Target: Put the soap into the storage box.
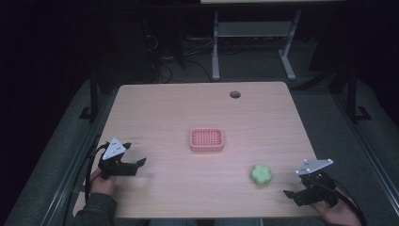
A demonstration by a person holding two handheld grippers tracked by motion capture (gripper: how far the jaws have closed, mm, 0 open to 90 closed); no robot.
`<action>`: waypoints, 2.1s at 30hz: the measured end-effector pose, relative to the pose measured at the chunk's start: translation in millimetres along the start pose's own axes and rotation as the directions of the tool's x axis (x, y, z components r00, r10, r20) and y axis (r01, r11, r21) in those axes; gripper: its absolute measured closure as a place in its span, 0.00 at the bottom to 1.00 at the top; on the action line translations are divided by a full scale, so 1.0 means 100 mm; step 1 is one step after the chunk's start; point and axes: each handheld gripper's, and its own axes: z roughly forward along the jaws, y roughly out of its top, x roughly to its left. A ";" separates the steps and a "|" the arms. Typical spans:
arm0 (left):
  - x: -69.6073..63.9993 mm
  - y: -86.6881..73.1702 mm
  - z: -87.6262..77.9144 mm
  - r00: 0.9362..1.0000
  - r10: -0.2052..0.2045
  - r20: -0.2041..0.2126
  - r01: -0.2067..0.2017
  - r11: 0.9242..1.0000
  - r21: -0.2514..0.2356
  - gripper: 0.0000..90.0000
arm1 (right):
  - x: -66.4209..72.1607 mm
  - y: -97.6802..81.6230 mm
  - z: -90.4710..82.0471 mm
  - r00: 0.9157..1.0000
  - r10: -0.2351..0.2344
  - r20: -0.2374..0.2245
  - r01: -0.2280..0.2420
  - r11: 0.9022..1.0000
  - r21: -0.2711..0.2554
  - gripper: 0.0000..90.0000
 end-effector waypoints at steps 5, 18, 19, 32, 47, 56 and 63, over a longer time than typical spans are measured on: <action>-0.02 0.00 0.01 1.000 -0.009 0.002 0.009 1.000 -0.011 0.16 | 0.01 0.01 0.01 1.000 -0.004 -0.007 0.004 1.000 0.006 0.18; -0.01 0.00 -0.01 1.000 -0.005 0.004 0.005 1.000 -0.012 0.16 | 0.07 0.27 0.00 0.998 -0.065 -0.023 0.066 0.997 0.032 0.17; -0.01 0.00 -0.01 1.000 -0.003 0.002 0.003 1.000 -0.012 0.16 | 0.08 0.32 0.01 0.996 -0.078 -0.031 0.079 0.996 0.042 0.17; -0.01 0.00 -0.02 1.000 0.000 0.007 0.000 1.000 -0.016 0.16 | 0.19 0.74 0.14 0.981 -0.185 -0.065 0.192 0.975 0.109 0.17; -0.03 0.00 0.00 1.000 -0.015 0.012 0.016 1.000 -0.017 0.16 | 0.28 0.99 0.38 0.960 -0.262 -0.095 0.276 0.943 0.188 0.17; -0.02 0.00 0.00 1.000 -0.006 0.012 0.006 1.000 -0.010 0.16 | 0.28 1.06 0.53 0.948 -0.294 -0.122 0.315 0.918 0.239 0.17; -0.02 0.00 -0.01 1.000 -0.009 0.011 0.010 1.000 -0.015 0.16 | 0.27 1.09 0.64 0.942 -0.301 -0.147 0.331 0.901 0.280 0.17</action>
